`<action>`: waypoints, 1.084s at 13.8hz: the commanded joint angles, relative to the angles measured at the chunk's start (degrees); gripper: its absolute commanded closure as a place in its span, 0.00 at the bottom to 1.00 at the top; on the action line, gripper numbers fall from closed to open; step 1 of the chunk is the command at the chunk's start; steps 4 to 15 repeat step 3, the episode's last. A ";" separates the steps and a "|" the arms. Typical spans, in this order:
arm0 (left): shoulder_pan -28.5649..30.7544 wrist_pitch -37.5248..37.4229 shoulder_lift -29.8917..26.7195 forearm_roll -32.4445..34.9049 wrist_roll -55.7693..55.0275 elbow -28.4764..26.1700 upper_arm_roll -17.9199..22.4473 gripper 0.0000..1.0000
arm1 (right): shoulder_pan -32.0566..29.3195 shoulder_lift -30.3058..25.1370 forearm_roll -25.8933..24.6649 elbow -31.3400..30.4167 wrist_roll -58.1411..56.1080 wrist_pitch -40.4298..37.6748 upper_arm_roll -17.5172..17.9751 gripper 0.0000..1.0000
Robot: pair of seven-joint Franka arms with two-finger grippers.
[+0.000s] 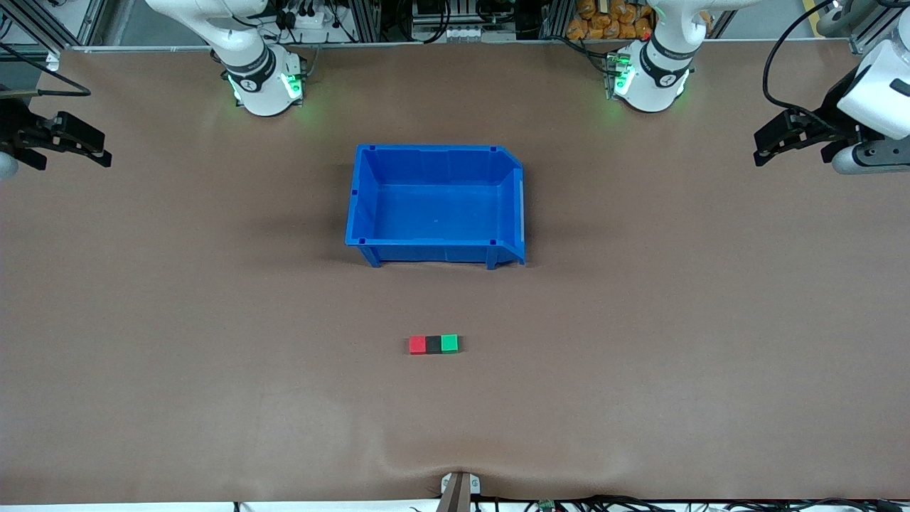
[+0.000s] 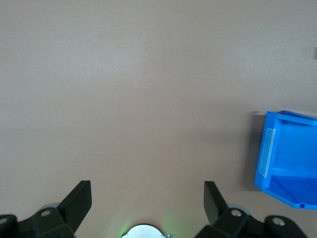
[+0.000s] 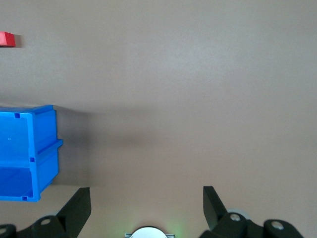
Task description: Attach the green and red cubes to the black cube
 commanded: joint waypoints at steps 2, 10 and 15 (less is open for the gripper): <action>0.00 -1.09 0.00 -0.72 0.88 0.77 -0.07 0.00 | 0.03 -0.17 -0.48 0.30 0.41 -0.60 -0.05 0.00; 0.00 -1.09 0.00 -0.72 0.88 0.69 -0.07 0.00 | 0.03 -0.08 -0.48 0.30 0.41 -0.60 -0.05 0.00; 0.00 -1.09 0.00 -0.72 0.88 0.69 -0.07 0.00 | 0.03 -0.08 -0.48 0.30 0.41 -0.60 -0.05 0.00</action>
